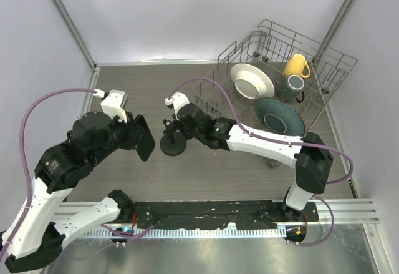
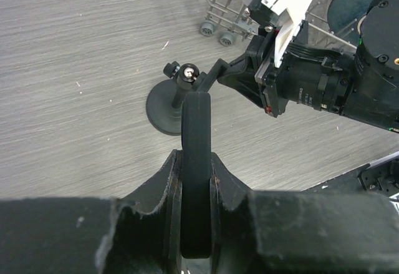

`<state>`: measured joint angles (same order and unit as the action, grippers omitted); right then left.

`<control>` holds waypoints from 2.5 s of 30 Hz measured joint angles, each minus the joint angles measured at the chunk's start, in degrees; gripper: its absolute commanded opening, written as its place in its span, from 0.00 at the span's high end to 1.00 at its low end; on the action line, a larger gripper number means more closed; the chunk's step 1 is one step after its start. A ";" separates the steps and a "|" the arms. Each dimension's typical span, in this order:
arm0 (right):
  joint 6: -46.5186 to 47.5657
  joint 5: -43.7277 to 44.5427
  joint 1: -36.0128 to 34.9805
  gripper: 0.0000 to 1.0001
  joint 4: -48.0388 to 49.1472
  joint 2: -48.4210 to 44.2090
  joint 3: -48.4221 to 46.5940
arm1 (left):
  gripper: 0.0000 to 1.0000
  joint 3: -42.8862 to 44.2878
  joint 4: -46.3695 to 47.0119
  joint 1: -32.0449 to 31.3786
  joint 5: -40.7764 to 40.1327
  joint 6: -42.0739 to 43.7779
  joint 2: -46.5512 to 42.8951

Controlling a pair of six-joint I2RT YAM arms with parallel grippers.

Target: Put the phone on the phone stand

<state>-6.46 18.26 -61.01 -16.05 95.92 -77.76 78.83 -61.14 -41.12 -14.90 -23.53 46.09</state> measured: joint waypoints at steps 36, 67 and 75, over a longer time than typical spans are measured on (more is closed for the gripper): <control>6.82 -44.46 14.99 0.99 0.11 -4.83 6.86 | 1.00 -32.17 56.37 0.00 48.24 22.16 7.21; 15.19 -52.54 15.61 0.99 -3.85 -7.10 8.37 | 1.00 -25.09 47.71 7.93 67.25 32.13 15.52; 15.56 -54.16 16.74 0.99 -4.57 -7.10 8.50 | 1.00 -24.33 44.35 8.22 67.65 35.10 17.62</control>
<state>9.10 -35.90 -44.27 -20.62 88.82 -69.25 54.50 -16.80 -32.91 52.75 11.57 63.70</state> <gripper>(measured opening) 0.150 0.190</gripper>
